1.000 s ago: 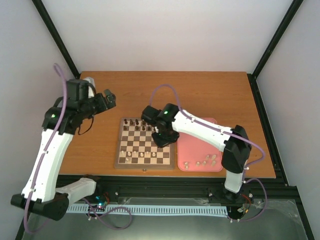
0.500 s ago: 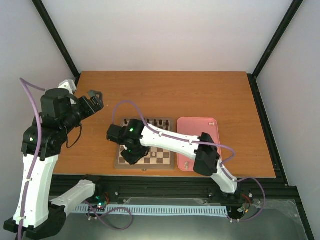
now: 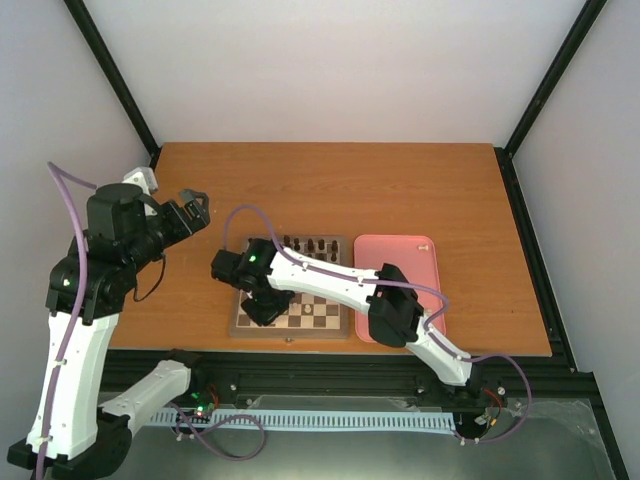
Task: Set up the chess pieces on the board
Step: Place the chess piece on the chessboard.
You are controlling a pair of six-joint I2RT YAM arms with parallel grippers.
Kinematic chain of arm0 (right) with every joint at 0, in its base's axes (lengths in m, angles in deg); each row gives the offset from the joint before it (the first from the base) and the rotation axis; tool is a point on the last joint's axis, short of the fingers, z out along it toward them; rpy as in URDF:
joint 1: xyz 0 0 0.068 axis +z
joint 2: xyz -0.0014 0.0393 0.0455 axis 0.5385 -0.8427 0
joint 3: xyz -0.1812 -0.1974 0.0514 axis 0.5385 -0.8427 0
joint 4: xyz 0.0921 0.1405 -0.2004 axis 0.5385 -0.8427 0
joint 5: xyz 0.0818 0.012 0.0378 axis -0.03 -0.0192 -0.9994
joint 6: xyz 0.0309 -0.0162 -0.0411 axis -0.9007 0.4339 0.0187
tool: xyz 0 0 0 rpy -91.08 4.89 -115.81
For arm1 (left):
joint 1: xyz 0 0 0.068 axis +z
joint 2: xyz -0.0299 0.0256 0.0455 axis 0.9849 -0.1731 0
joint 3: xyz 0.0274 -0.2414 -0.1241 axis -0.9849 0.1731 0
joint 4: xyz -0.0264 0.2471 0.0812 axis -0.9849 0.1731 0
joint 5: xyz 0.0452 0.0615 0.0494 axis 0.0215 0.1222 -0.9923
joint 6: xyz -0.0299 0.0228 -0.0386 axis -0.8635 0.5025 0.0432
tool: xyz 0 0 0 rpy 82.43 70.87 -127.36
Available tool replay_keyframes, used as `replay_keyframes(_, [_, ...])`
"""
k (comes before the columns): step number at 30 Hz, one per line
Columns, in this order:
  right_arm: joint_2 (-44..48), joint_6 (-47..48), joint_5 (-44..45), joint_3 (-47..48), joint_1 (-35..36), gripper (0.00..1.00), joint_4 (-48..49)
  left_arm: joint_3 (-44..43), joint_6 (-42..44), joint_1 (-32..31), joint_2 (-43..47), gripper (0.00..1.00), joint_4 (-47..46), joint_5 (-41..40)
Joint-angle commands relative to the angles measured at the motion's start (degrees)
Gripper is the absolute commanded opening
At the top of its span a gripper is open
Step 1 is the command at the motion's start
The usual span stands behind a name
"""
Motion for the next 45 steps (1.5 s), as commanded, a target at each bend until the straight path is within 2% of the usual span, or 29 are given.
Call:
replay_keyframes(1, [-0.91,1.22,0.31,0.73,-0.29,0.10,1.31,-0.37,1.03,0.42,0.52,1.00,-0.01,0.21])
replay_keyframes(19, [-3.29,0.81,3.49,-0.75,-0.63,0.10,5.55,0.41,2.74,0.40,0.44,1.00,1.05,0.09])
replay_keyframes(32, [-3.15,0.24,3.93,-5.07,-1.13,0.10,8.03,0.93,2.82,0.37,0.44,1.00,1.00,0.25])
replay_keyframes(45, [-3.61,0.74,2.97,-4.97,-1.41,0.10,8.93,1.06,2.89,0.40,0.31,1.00,1.01,0.12])
